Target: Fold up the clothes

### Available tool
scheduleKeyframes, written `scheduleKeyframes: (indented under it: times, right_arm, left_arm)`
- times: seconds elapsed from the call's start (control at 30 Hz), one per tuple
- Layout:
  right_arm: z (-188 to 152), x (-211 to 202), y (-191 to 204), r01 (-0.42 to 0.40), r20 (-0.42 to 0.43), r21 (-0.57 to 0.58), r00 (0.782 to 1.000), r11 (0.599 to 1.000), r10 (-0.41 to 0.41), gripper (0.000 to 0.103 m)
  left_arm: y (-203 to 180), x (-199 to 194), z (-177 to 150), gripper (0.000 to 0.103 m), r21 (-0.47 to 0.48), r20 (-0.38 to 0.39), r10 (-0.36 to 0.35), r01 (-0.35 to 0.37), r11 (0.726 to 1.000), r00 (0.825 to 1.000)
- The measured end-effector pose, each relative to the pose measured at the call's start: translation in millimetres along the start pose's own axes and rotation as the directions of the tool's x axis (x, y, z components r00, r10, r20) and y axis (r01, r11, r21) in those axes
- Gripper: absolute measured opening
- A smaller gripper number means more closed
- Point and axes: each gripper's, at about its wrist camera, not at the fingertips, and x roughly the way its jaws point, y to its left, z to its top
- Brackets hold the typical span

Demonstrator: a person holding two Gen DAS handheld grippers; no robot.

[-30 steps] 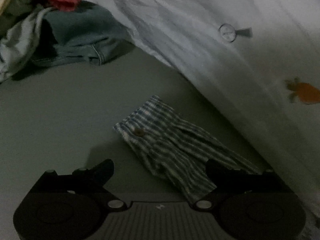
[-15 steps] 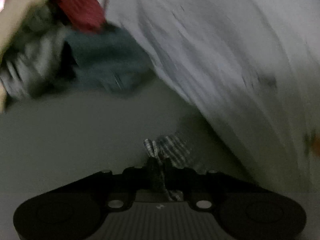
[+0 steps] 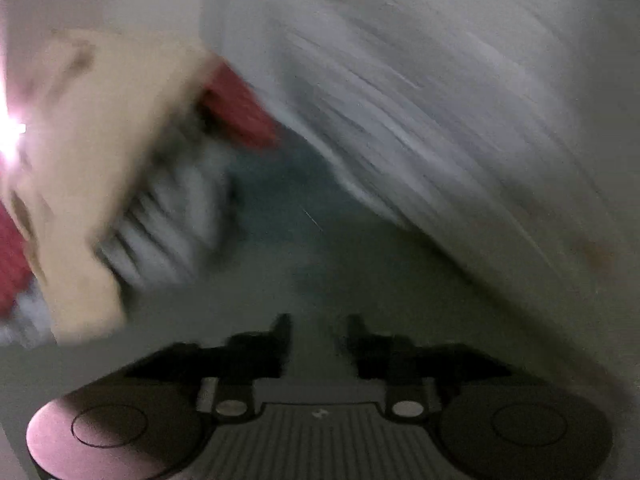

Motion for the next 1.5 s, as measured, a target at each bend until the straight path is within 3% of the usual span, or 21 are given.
scheduleKeyframes:
  times: [0.1, 0.17, 0.27, 0.4, 0.5, 0.57, 0.6, 0.63, 0.67, 0.77, 0.93, 1.07, 1.13, 1.17, 1.2, 1.23, 1.3, 1.33, 1.43, 1.47, 1.5]
  right_arm:
    - [-40.0, -6.0, -18.0, -0.026, -0.068, 0.068, 0.997, 0.997, 0.031, 0.06]
    - [-69.1, -12.4, -30.6, -0.056, -0.107, 0.1, 0.992, 0.993, 0.067, 0.068]
    - [-110.0, -19.9, -45.3, -0.097, -0.16, 0.108, 0.98, 0.989, 0.114, 0.075]
    - [-152.0, -17.1, -50.7, -0.082, -0.258, 0.064, 0.961, 0.995, 0.096, 0.08]
    - [-174.9, -17.5, -56.8, -0.142, -0.267, 0.099, 0.95, 0.985, 0.163, 0.081]
    - [-179.6, -20.7, -61.1, -0.189, -0.242, 0.108, 0.947, 0.976, 0.21, 0.068]
    - [-180.5, -22.8, -63.4, -0.224, -0.226, 0.109, 0.943, 0.968, 0.244, 0.03]
    - [-181.4, -25.0, -65.7, -0.259, -0.21, 0.109, 0.938, 0.96, 0.277, 0.002]
    - [-181.9, -26.9, -65.8, -0.255, -0.21, 0.09, 0.94, 0.963, 0.269, 0.0]
    - [-179.9, -46.0, -80.3, -0.294, -0.148, 0.108, 0.94, 0.95, 0.307, 0.0]
    - [-159.5, -94.1, -133.0, -0.345, -0.015, 0.225, 0.934, 0.911, 0.357, 0.0]
    - [-183.4, -77.8, -127.9, -0.248, -0.051, 0.07, 0.966, 0.966, 0.252, 0.0]
    - [-196.6, -62.3, -128.4, -0.23, -0.112, 0.053, 0.966, 0.972, 0.234, 0.002]
    - [-201.1, -59.1, -130.5, -0.227, -0.122, 0.069, 0.964, 0.971, 0.235, 0.008]
    - [-205.3, -56.6, -132.8, -0.226, -0.129, 0.089, 0.963, 0.97, 0.236, 0.027]
    - [-209.5, -54.1, -135.2, -0.225, -0.136, 0.109, 0.962, 0.968, 0.239, 0.054]
    - [-213.3, -44.1, -138.0, -0.263, -0.145, 0.146, 0.948, 0.954, 0.284, 0.065]
    - [-215.0, -38.9, -139.4, -0.283, -0.149, 0.164, 0.94, 0.945, 0.308, 0.065]
    - [-219.2, -26.9, -138.9, -0.353, -0.158, 0.207, 0.908, 0.912, 0.387, 0.054]
    - [-218.1, -26.6, -133.7, -0.386, -0.161, 0.202, 0.894, 0.9, 0.419, 0.043]
    - [-213.6, -26.7, -131.4, -0.402, -0.171, 0.189, 0.885, 0.896, 0.434, 0.008]
  left_arm:
    - [-32.1, -32.1, -72.5, 0.059, 0.114, -0.176, -0.159, 0.181, 0.977, 0.971]
    - [-50.7, -53.0, -121.3, 0.072, 0.161, -0.285, -0.218, 0.27, 0.949, 0.934]
    - [-64.1, -77.9, -173.1, 0.084, 0.178, -0.391, -0.228, 0.316, 0.932, 0.892]
    - [-64.5, -97.6, -211.0, 0.092, 0.18, -0.418, -0.206, 0.302, 0.936, 0.885]
    - [-67.1, -114.4, -228.0, 0.083, 0.222, -0.391, -0.154, 0.255, 0.941, 0.908]
    - [-67.6, -124.3, -237.1, 0.051, 0.248, -0.355, -0.098, 0.195, 0.949, 0.93]
    - [-68.7, -129.6, -241.6, 0.042, 0.27, -0.332, -0.059, 0.155, 0.95, 0.941]
    - [-66.3, -132.9, -242.4, 0.014, 0.249, -0.335, -0.044, 0.134, 0.959, 0.941]
    - [-63.7, -136.2, -243.1, 0.001, 0.226, -0.339, -0.031, 0.113, 0.968, 0.94]
    - [-51.8, -154.6, -239.2, 0.0, 0.129, -0.342, -0.025, 0.073, 0.989, 0.939]
    - [-32.0, -210.2, -220.3, 0.0, 0.096, -0.247, 0.01, 0.015, 0.995, 0.969]
    - [-12.1, -198.6, -232.6, 0.0, 0.088, -0.278, 0.101, -0.08, 0.993, 0.955]
    - [-5.5, -193.0, -240.8, 0.001, 0.059, -0.318, 0.088, -0.073, 0.996, 0.944]
    - [-2.3, -190.3, -244.9, 0.003, 0.045, -0.338, 0.08, -0.069, 0.997, 0.938]
    - [-4.9, -190.0, -247.3, 0.006, 0.064, -0.34, 0.081, -0.063, 0.996, 0.937]
    - [-7.7, -189.8, -249.6, 0.02, 0.085, -0.341, 0.082, -0.056, 0.995, 0.937]
    - [-18.2, -188.0, -255.7, 0.045, 0.167, -0.325, 0.097, -0.044, 0.985, 0.941]
    - [-23.9, -185.8, -258.9, 0.056, 0.205, -0.324, 0.104, -0.037, 0.978, 0.94]
    - [-36.0, -179.1, -265.5, 0.057, 0.282, -0.329, 0.111, -0.014, 0.959, 0.938]
    - [-38.4, -178.2, -266.4, 0.057, 0.296, -0.328, 0.111, -0.009, 0.955, 0.938]
    - [-40.8, -177.5, -267.3, 0.057, 0.309, -0.327, 0.111, -0.005, 0.951, 0.939]
